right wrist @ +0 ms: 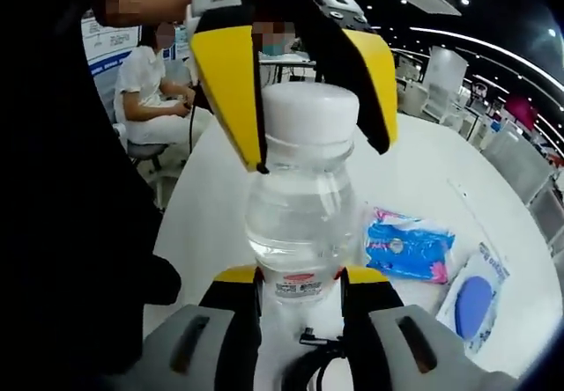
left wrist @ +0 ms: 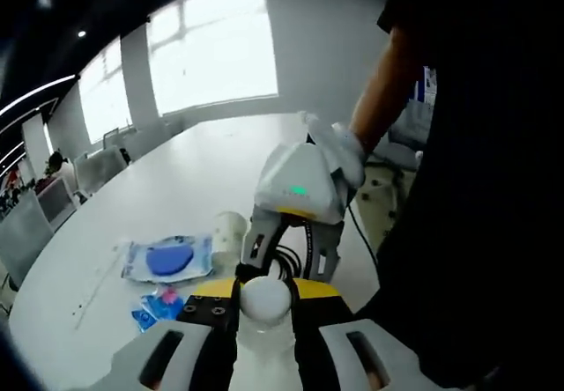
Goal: Arrange the tabletop items into an orderly group along one side of the table until the central work area is clear of visible clutter.
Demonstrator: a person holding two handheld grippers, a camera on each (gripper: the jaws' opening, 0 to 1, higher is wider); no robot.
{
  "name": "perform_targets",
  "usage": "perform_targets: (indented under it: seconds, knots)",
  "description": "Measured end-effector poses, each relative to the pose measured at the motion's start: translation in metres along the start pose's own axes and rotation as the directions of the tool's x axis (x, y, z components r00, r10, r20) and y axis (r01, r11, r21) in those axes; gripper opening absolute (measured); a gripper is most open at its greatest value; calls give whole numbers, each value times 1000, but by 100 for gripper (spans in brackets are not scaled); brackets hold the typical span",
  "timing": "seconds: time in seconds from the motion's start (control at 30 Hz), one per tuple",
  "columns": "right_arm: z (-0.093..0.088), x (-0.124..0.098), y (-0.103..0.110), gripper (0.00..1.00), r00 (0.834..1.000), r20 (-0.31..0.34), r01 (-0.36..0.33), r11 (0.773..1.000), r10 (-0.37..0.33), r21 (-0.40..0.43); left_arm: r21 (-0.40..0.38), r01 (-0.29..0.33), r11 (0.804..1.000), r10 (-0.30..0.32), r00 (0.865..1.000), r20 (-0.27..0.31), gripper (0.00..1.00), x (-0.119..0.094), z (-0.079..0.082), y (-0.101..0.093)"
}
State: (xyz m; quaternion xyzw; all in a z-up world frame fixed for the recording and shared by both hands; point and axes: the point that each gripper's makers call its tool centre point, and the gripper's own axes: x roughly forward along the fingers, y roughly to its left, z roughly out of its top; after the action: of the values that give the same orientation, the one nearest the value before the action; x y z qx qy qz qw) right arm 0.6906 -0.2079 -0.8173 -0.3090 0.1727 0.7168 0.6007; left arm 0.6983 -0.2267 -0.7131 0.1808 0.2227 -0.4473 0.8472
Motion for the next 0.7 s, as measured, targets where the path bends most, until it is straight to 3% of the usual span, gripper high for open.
perform_targets:
  seconds: [0.3,0.47,0.7]
  knots:
    - [-3,-3,1,30,999,23,41,998,-43,52,-35,17,999,-15,999,49,20,5,4,-3]
    - [-4,-3,-1,31,997,36,65,994,-68,87,-56,-6,998,9,998,61,20,6,5,1]
    - [-15,0,2,31,996,8,90,994,-91,56,-49,-43,998,46,997,58,21,9,6,5]
